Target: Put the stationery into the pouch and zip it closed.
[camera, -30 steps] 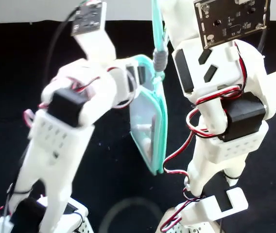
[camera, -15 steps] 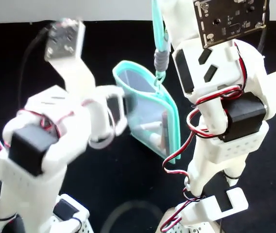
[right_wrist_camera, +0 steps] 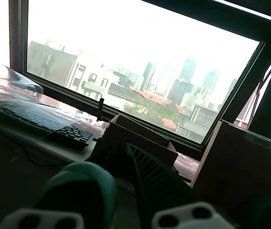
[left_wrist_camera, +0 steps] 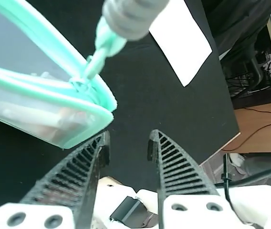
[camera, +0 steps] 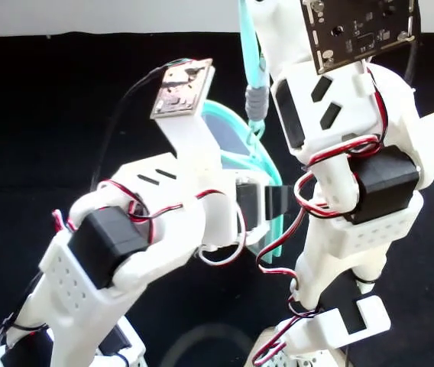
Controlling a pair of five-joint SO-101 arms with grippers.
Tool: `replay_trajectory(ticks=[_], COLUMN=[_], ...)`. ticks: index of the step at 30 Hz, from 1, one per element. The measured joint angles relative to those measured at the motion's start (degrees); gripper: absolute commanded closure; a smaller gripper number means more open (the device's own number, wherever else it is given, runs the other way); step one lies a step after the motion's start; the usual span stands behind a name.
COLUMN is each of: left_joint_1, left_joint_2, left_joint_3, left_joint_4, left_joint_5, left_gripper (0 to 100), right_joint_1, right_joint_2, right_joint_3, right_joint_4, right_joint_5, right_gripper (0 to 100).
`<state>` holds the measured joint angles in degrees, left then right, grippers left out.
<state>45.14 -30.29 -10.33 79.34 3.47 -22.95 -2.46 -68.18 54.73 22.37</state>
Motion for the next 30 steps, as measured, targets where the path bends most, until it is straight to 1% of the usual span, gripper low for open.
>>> replay_trajectory(ticks=[6,10,14,20,25,30], left_joint_1=[-0.1,-0.1,-1.8,-2.1,-2.2,-3.2], left_joint_2=[0.0,0.2,0.3,0.3,0.3,0.3], left_joint_3=[0.0,0.0,0.2,6.2,13.0,15.2], left_joint_4=[-0.2,-1.7,-3.2,-6.6,-6.8,-6.8], left_joint_5=[1.0,1.0,1.0,1.0,1.0,1.1], left_gripper=[85,85,85,85,85,85], right_joint_1=[0.0,0.0,0.0,-0.5,-0.8,-0.8], right_joint_2=[0.0,-0.4,-0.4,-0.4,-0.4,-0.4], right_joint_3=[0.0,0.0,0.0,0.0,0.0,0.0], right_joint_4=[0.2,2.3,2.5,2.5,2.5,2.5], right_joint_5=[0.0,0.0,0.0,0.0,0.0,0.0], right_gripper=[98.8,98.8,98.8,98.8,98.8,98.8])
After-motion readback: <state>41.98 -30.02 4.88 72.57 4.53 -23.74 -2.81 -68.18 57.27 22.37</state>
